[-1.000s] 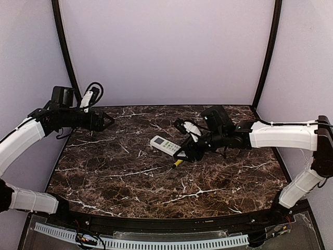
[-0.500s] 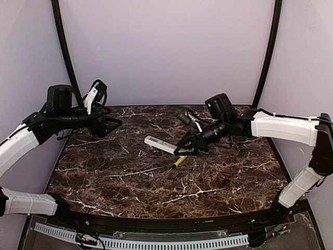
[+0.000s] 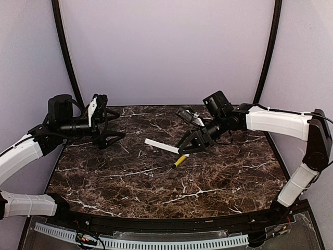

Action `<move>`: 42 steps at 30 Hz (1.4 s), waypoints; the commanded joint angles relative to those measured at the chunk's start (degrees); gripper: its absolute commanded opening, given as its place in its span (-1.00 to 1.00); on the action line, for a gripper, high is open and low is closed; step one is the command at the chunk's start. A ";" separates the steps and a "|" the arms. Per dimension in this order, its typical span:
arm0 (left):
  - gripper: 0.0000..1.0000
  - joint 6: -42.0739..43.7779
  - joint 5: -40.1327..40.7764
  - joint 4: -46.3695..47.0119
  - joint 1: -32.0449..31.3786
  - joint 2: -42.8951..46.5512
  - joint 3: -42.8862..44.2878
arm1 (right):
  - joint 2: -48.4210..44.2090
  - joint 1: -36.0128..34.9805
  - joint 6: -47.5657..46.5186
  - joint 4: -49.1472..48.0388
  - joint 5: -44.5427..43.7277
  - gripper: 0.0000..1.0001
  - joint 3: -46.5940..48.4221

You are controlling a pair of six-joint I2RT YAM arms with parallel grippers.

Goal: Unload the batteries from the remote control

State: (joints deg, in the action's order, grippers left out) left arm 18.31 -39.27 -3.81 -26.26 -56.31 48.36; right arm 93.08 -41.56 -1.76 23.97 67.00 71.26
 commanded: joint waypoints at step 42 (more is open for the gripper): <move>0.11 18.58 -9.66 2.64 -14.65 -4.89 -6.52 | 20.94 -7.21 -12.36 23.05 15.87 -1.00 21.31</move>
State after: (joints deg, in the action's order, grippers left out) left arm 36.23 -48.90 -1.74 -40.14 -60.69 42.85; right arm 112.68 -48.07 -13.87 46.57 80.40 90.45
